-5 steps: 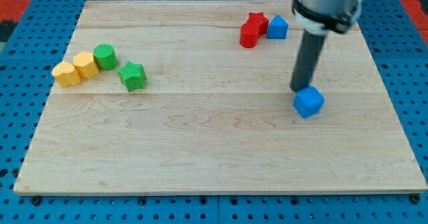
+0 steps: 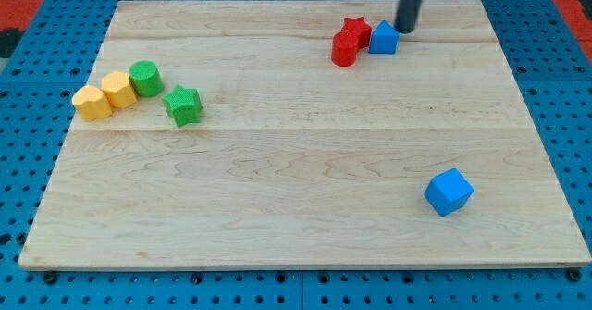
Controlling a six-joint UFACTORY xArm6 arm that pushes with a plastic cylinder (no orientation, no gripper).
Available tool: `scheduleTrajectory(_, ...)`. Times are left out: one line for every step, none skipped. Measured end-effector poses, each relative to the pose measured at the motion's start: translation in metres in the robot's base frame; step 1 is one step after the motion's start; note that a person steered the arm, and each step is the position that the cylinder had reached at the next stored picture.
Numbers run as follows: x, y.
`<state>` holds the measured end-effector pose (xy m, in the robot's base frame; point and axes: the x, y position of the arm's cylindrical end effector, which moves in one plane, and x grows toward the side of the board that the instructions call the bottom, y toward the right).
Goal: Move the blue triangle into the blue cube
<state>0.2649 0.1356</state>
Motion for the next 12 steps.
scheduleTrajectory(0.030,-0.036)
scheduleTrajectory(0.016,-0.040)
scheduleTrajectory(0.051,-0.072)
scheduleTrajectory(0.121,-0.074)
scheduleTrajectory(0.196,-0.074)
scheduleTrajectory(0.210,-0.099)
scheduleTrajectory(0.192,-0.144)
scheduleTrajectory(0.136,-0.101)
scheduleTrajectory(0.157,-0.051)
scheduleTrajectory(0.165,-0.014)
scheduleTrajectory(0.138,0.008)
scheduleTrajectory(0.124,0.009)
